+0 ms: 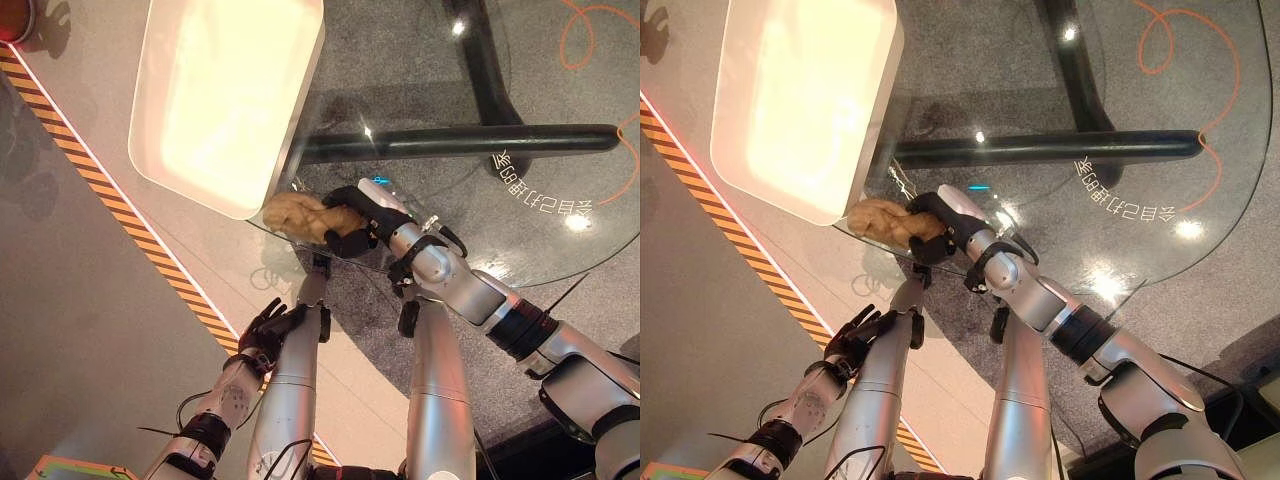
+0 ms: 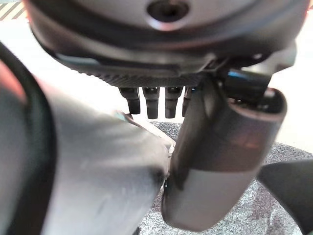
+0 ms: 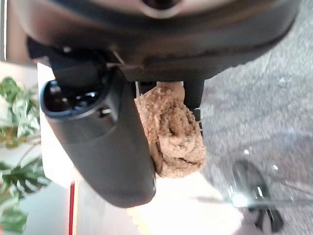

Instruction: Wipe the table with a cloth and put it in the basket.

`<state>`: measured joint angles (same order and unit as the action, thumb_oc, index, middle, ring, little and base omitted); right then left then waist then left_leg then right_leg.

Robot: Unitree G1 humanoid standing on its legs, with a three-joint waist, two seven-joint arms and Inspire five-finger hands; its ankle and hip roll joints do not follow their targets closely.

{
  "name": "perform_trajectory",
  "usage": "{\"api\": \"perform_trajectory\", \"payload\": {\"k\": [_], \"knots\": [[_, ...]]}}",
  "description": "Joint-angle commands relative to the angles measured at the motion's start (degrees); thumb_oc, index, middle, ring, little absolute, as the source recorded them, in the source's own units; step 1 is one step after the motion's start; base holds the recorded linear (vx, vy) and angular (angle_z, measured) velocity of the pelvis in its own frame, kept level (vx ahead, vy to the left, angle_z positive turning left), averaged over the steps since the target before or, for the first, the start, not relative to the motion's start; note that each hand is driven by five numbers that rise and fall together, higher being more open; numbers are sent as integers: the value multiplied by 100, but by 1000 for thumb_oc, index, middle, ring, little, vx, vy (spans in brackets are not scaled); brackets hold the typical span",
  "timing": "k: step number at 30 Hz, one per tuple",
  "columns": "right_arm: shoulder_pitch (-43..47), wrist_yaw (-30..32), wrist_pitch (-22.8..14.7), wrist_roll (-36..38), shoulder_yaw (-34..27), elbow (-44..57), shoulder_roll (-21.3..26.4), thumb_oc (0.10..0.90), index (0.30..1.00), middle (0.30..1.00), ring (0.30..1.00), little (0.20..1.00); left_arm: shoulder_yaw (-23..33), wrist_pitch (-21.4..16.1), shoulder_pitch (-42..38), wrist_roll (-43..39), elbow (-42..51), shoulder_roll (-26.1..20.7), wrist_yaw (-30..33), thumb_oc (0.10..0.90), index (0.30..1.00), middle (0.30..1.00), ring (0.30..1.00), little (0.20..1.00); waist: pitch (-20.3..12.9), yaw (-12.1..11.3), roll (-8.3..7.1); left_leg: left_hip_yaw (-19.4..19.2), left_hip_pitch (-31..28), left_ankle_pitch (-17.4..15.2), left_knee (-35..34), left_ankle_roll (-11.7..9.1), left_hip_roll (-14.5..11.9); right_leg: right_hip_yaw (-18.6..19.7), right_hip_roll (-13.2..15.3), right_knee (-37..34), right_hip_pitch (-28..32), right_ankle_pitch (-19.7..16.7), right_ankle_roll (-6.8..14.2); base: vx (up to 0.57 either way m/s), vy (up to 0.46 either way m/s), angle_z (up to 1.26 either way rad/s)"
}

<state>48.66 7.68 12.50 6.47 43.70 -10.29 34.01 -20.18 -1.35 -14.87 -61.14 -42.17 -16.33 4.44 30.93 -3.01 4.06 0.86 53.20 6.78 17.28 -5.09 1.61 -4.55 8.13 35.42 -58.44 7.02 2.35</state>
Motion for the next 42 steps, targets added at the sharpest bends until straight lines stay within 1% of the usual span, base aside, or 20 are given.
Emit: {"api": "perform_trajectory", "payload": {"k": [1, 3, 4, 7, 8, 11, 14, 15, 16, 19, 23, 26, 31, 32, 33, 35, 38, 39, 41, 42], "knots": [[-132, 433, -378, 92, -249, 745, 49, 100, 300, 300, 300, 200, -217, -10, 460, -119, -94, 99, -94, 800, 900, 900, 900, 900, -113, 62, 183, -485, 291, -787, 907, 278, 216, -256, -157, -1112, -17, -919, 291, 0, 0, 0], [-187, 657, -289, -11, -420, 713, 38, 100, 300, 300, 300, 200, -200, -18, 470, -105, -81, 112, -94, 800, 900, 900, 900, 900, -113, 73, 175, -485, 301, -789, 908, 287, 213, -253, -169, -1110, -26, -924, 291, 0, 0, 0], [-196, 682, -273, -27, -445, 708, 44, 100, 300, 300, 300, 200, -197, -23, 473, -106, -83, 113, -99, 800, 900, 900, 900, 900, -113, 76, 173, -483, 306, -790, 911, 287, 210, -251, -170, -1106, -30, -924, 293, 0, 0, 0], [-216, 774, -76, -284, -567, 715, 125, 100, 300, 300, 300, 200, -181, -102, 501, -137, -69, 128, -178, 800, 900, 900, 900, 900, -113, 91, 164, -477, 336, -799, 918, 284, 193, -241, -176, -1092, -57, -921, 297, 0, 0, 0], [-233, 838, 73, -443, -623, 749, 191, 100, 300, 300, 300, 200, -169, -147, 519, -191, -21, 121, -222, 800, 900, 900, 900, 900, -113, 97, 163, -477, 339, -795, 901, 287, 189, -246, -180, -1094, -62, -923, 302, 0, 0, 0], [-314, 1104, 365, -633, -805, 785, 315, 100, 300, 300, 300, 200, -140, -193, 553, -262, 96, 105, -202, 800, 900, 900, 900, 900, -113, 116, 153, -472, 373, -808, 919, 293, 180, -234, -186, -1080, -92, -926, 308, 0, 0, 0], [-403, 1391, 513, -700, -978, 755, 398, 100, 300, 300, 300, 200, -121, -200, 600, -243, 140, 89, -168, 800, 900, 900, 900, 900, -113, 126, 142, -457, 384, -829, 935, 300, 181, -227, -192, -1067, -99, -919, 310, 0, 0, 0], [-447, 1538, 621, -762, -1063, 734, 406, 100, 300, 300, 300, 200, -117, -203, 608, -236, 154, 85, -147, 800, 900, 900, 900, 900, -113, 133, 135, -449, 397, -832, 945, 300, 180, -220, -198, -1060, -109, -923, 313, 0, 0, 0], [-462, 1582, 631, -776, -1096, 705, 415, 100, 300, 300, 300, 200, -108, -208, 616, -229, 149, 88, -155, 800, 900, 900, 900, 900, -113, 135, 133, -445, 392, -835, 941, 301, 179, -220, -201, -1062, -104, -922, 313, 0, 0, 0], [-586, 1982, 786, -763, -1337, 602, 445, 100, 300, 300, 300, 200, -67, -273, 665, -148, 130, 97, -245, 800, 900, 900, 900, 900, -113, 156, 112, -445, 373, -837, 910, 307, 169, -221, -217, -1088, -81, -928, 319, 0, 0, 0], [-733, 2396, 909, -742, -1626, 449, 450, 100, 300, 300, 300, 200, -52, -291, 677, -148, 205, 86, -207, 800, 900, 900, 900, 900, -113, 191, 101, -446, 392, -868, 936, 314, 162, -193, -225, -1081, -96, -928, 325, 0, 0, 0], [-895, 2753, 891, -641, -1890, 350, 490, 100, 300, 300, 300, 200, -16, -284, 714, -155, 243, 65, -201, 800, 900, 900, 900, 900, -113, 225, 94, -456, 400, -887, 957, 318, 153, -162, -239, -1083, -99, -930, 329, 0, 0, 0], [-1218, 3337, 706, -450, -2349, 266, 601, 100, 300, 300, 300, 200, 36, -289, 818, -160, 336, 21, -173, 800, 900, 900, 900, 900, -113, 282, 62, -456, 385, -916, 950, 332, 155, -120, -271, -1140, -77, -955, 352, 13, -6, -2], [-1406, 3458, 661, -398, -2422, 266, 611, 100, 300, 300, 300, 200, 4, -294, 972, -158, 352, 8, -189, 800, 900, 900, 900, 900, -113, 272, 71, -428, 175, -1121, 1003, 311, 134, -94, -304, -1059, 110, -766, 391, 0, 0, 0], [-1323, 3503, 642, -368, -2499, 270, 646, 100, 300, 300, 300, 200, 48, -296, 868, -168, 360, -5, -197, 800, 900, 900, 900, 900, -113, 295, 59, -459, 372, -930, 950, 337, 150, -108, -286, -1151, -64, -957, 357, 0, 0, 0], [-1428, 3769, 558, -239, -2662, 276, 659, 100, 300, 300, 300, 200, 69, -309, 879, -188, 389, -11, -194, 800, 900, 900, 900, 900, -113, 326, 51, -467, 385, -936, 949, 338, 148, -87, -298, -1157, -81, -963, 359, -28, -2, -6], [-1535, 4365, 360, 228, -2887, 186, 681, 100, 300, 300, 300, 200, 90, -336, 881, -227, 397, -15, -204, 800, 900, 900, 900, 900, -113, 348, 47, -479, 377, -950, 948, 336, 137, -68, -310, -1165, -75, -955, 362, 1, 3, -8], [-1570, 4438, 305, 302, -2961, 152, 693, 100, 300, 300, 300, 200, 93, -341, 885, -237, 411, -21, -200, 800, 900, 900, 900, 900, -113, 355, 44, -478, 375, -955, 944, 335, 135, -62, -315, -1174, -70, -953, 363, 0, 0, 0], [-1751, 4809, 85, 520, -3246, 97, 692, 100, 300, 300, 300, 200, 84, -334, 894, -278, 499, -36, -101, 800, 900, 900, 900, 900, -113, 386, 32, -475, 382, -967, 944, 340, 140, -43, -334, -1194, -68, -963, 369, 0, 0, 0], [-1780, 4861, 35, 555, -3294, 89, 693, 100, 300, 300, 300, 200, 85, -329, 896, -289, 508, -44, -95, 800, 900, 900, 900, 900, -113, 391, 32, -474, 384, -968, 941, 341, 140, -41, -334, -1201, -69, -966, 371, 0, 0, 0]]}}
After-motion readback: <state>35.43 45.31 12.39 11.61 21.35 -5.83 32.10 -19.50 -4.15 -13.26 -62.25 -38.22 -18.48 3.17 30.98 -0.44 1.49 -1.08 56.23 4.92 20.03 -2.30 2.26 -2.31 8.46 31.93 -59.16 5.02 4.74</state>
